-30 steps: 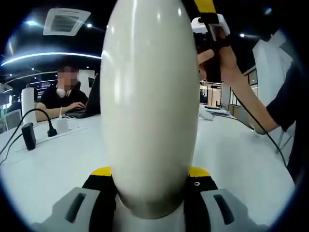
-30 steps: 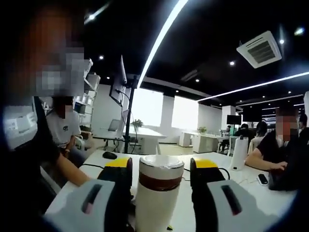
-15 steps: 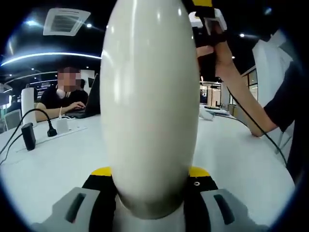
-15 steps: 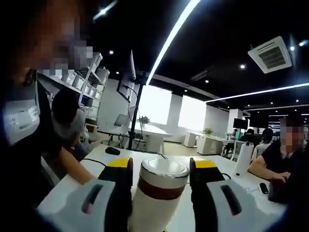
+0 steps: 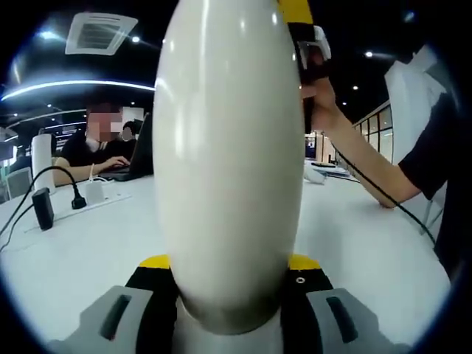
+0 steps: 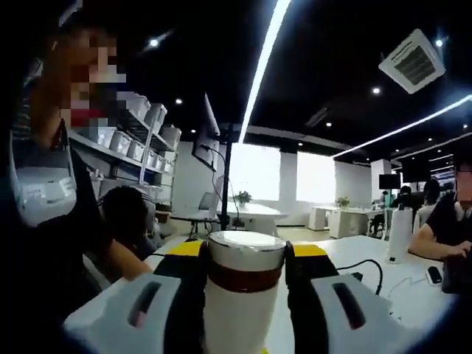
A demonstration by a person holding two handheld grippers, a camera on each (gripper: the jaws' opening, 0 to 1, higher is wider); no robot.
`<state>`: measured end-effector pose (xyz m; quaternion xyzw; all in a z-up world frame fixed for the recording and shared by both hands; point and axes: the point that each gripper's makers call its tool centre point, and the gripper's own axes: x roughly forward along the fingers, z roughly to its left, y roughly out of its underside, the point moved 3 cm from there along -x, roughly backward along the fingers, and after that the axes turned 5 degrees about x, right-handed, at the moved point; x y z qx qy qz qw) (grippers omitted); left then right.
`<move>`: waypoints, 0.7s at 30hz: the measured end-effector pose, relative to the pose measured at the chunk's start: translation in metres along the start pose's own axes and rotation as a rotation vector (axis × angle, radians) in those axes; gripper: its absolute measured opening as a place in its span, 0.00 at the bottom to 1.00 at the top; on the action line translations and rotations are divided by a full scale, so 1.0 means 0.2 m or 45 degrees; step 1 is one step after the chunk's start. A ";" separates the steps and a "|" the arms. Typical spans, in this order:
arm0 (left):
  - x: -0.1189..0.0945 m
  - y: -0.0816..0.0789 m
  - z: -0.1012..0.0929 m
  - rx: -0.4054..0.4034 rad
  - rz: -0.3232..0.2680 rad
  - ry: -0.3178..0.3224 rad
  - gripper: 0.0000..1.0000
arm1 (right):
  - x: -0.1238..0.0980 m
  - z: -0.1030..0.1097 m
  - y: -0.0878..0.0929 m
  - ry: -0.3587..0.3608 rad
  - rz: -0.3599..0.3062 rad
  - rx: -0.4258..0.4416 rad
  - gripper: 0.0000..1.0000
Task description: Grasp the water cup twist off the cup lid place the cup lid on the table
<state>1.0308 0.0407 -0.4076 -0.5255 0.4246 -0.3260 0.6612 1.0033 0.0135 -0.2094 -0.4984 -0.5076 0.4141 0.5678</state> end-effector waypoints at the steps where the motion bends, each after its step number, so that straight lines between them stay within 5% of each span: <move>1: 0.00 0.00 0.00 0.000 -0.001 0.001 0.55 | 0.00 0.00 0.00 -0.030 -0.006 -0.010 0.45; 11: 0.00 -0.02 -0.09 0.004 -0.004 0.001 0.55 | 0.01 -0.01 0.00 -0.344 -0.014 -0.051 0.45; 21: 0.00 -0.02 -0.14 0.003 -0.005 -0.002 0.55 | 0.01 -0.03 0.03 -0.530 -0.059 0.084 0.45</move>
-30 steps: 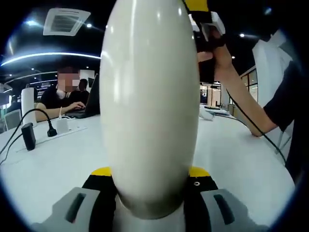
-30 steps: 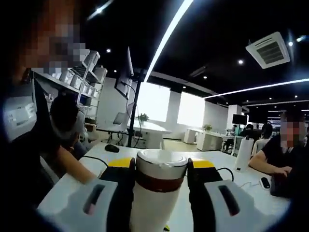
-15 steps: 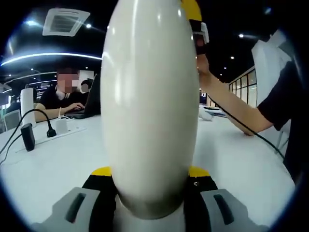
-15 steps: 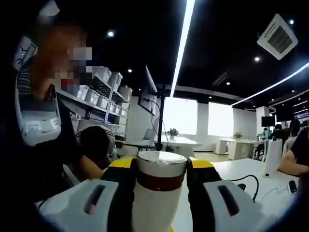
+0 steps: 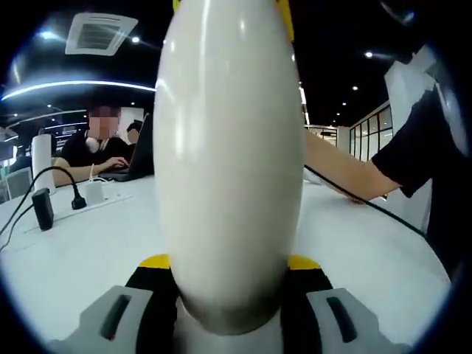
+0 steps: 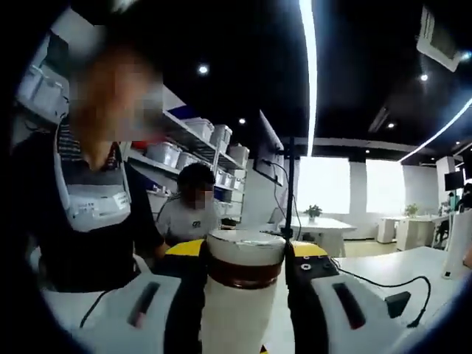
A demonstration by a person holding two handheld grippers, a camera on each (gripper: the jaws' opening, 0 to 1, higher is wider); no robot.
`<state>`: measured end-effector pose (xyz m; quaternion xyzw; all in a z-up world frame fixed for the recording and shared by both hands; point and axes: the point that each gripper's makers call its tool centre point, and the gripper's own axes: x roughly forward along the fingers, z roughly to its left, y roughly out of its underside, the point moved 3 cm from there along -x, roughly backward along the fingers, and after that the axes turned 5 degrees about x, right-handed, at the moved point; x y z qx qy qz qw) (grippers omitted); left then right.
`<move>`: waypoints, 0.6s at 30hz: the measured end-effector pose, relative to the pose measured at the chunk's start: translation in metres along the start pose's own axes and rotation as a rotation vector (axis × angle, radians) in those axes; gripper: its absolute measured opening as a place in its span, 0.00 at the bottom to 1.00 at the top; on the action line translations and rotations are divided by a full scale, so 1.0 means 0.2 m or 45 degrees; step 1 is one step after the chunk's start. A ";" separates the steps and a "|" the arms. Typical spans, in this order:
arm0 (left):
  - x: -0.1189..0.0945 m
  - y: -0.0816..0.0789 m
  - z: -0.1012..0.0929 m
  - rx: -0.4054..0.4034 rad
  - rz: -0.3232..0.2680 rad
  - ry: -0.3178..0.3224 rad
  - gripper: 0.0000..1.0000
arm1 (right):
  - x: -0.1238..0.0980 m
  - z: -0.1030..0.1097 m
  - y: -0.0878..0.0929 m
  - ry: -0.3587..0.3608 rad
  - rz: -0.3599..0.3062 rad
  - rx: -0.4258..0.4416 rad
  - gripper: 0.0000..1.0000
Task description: Grasp the water cup twist off the cup lid place the cup lid on the table
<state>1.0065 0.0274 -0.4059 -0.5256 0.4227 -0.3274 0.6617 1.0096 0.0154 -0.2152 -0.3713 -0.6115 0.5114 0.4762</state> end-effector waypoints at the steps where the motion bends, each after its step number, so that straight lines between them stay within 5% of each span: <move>1: 0.00 0.00 0.00 0.000 0.000 0.000 0.55 | 0.00 0.00 0.00 0.012 0.006 -0.002 0.47; 5: 0.00 0.00 -0.02 0.000 0.000 0.000 0.55 | 0.01 -0.04 -0.01 0.189 0.085 -0.066 0.60; 9: 0.01 0.01 0.05 -0.002 0.000 0.001 0.55 | 0.03 0.04 -0.08 0.351 0.126 -0.119 0.60; 12: 0.01 0.02 0.07 -0.003 0.000 0.002 0.55 | 0.02 0.06 -0.09 0.537 0.279 -0.227 0.60; 18: 0.00 0.03 0.14 -0.003 0.000 0.000 0.56 | 0.08 0.11 -0.28 0.894 0.216 -0.308 0.52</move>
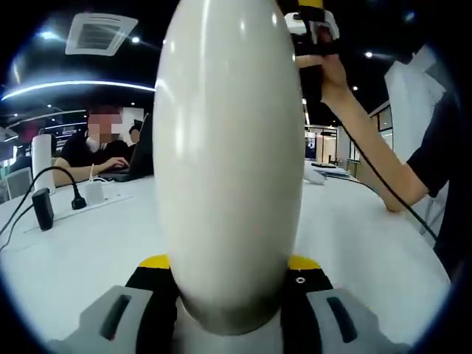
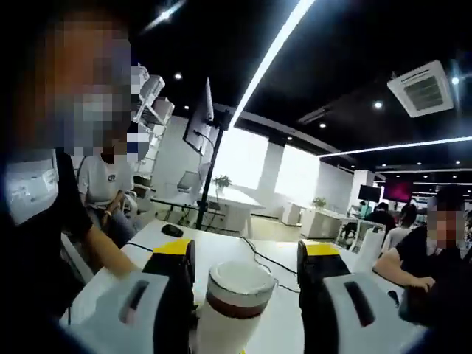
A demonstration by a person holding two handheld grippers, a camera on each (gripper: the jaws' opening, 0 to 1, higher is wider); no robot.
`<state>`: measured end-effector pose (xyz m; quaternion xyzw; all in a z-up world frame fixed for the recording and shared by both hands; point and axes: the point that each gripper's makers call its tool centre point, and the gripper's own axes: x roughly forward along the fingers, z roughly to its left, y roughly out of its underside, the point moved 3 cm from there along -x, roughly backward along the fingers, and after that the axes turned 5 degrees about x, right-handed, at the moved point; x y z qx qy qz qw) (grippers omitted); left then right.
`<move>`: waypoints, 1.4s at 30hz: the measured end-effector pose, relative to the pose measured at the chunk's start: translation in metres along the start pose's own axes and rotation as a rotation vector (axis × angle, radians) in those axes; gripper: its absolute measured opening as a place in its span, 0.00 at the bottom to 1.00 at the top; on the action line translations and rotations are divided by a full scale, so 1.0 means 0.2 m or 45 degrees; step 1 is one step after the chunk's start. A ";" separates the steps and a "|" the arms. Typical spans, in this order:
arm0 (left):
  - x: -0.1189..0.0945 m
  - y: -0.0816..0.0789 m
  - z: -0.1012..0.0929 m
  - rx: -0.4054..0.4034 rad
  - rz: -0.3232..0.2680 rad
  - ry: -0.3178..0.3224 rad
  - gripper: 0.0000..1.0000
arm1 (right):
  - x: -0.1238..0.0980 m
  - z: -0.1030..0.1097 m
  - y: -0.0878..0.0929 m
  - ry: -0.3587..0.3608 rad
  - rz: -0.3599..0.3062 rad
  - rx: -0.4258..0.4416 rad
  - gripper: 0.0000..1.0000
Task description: Grasp the water cup twist off the cup lid place the cup lid on the table
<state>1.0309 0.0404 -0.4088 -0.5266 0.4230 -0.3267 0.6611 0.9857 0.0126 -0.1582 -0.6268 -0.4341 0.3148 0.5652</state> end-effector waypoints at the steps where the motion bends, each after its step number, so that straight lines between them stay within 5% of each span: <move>1: 0.00 0.00 -0.01 0.000 0.000 0.000 0.56 | 0.00 0.01 -0.01 0.037 -0.003 -0.004 0.48; 10: -0.01 -0.02 -0.08 0.001 -0.001 -0.003 0.56 | 0.03 0.08 0.08 0.350 0.067 -0.043 0.46; 20: -0.01 -0.03 -0.11 0.003 0.001 -0.003 0.56 | 0.05 0.06 0.21 0.554 0.139 -0.067 0.47; 30: -0.01 -0.03 -0.13 0.001 0.002 -0.002 0.55 | 0.02 0.03 0.23 0.472 0.024 0.052 0.45; 42: 0.00 -0.02 -0.08 -0.001 0.001 0.000 0.55 | 0.00 -0.02 0.23 0.160 -0.140 0.227 0.44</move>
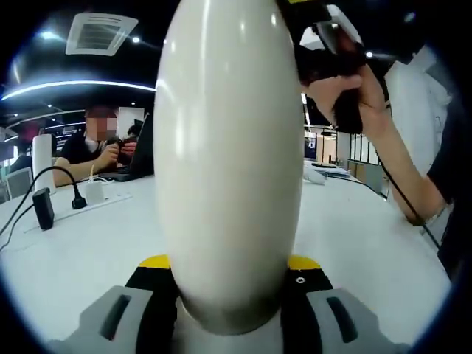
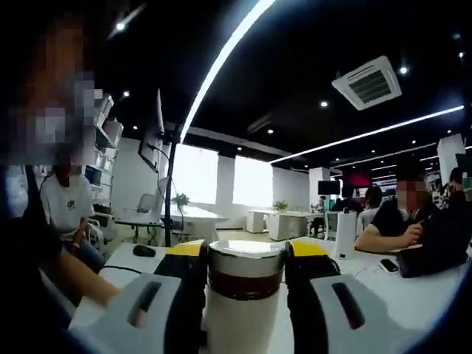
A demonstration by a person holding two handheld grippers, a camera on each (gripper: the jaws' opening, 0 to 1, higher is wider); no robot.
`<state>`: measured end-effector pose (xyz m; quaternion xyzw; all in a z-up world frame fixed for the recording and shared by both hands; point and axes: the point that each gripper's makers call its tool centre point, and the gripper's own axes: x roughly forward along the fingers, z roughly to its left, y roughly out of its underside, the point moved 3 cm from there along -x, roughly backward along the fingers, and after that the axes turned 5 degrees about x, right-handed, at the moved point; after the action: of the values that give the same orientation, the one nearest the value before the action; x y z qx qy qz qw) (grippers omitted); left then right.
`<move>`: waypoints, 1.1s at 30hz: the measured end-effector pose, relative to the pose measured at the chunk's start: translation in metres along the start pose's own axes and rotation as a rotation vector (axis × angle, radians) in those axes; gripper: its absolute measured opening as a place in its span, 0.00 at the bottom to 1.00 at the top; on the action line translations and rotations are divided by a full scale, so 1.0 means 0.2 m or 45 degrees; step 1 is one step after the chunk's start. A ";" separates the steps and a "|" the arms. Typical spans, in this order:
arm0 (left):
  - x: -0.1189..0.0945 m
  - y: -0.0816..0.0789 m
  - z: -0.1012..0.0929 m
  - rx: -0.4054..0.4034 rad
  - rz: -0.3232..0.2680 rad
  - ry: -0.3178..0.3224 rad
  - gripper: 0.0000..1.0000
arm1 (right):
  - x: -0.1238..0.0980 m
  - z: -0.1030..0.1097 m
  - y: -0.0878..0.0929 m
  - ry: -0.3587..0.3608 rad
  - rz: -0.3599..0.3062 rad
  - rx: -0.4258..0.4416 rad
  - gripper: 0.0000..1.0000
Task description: Grasp the water cup twist off the cup lid place the cup lid on the table
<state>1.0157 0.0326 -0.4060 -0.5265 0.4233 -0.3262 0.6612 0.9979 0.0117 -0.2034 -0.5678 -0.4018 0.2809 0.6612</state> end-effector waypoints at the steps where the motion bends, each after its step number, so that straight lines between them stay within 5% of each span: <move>1: 0.00 0.00 0.01 0.000 0.000 0.000 0.55 | 0.00 0.00 0.00 -0.030 -0.006 0.011 0.44; 8: 0.02 0.04 0.18 -0.003 -0.001 0.003 0.55 | -0.01 -0.01 0.03 -0.244 -0.052 0.077 0.44; 30: 0.04 0.10 0.45 -0.002 -0.002 0.007 0.55 | 0.04 -0.03 0.04 -0.820 -0.076 0.275 0.44; 33: 0.01 0.05 0.18 0.006 -0.003 0.004 0.55 | 0.06 -0.03 0.04 -0.877 -0.103 0.296 0.44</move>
<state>1.0491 0.0486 -0.4124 -0.5249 0.4229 -0.3288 0.6615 1.0094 0.0194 -0.2093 -0.3447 -0.5886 0.4731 0.5576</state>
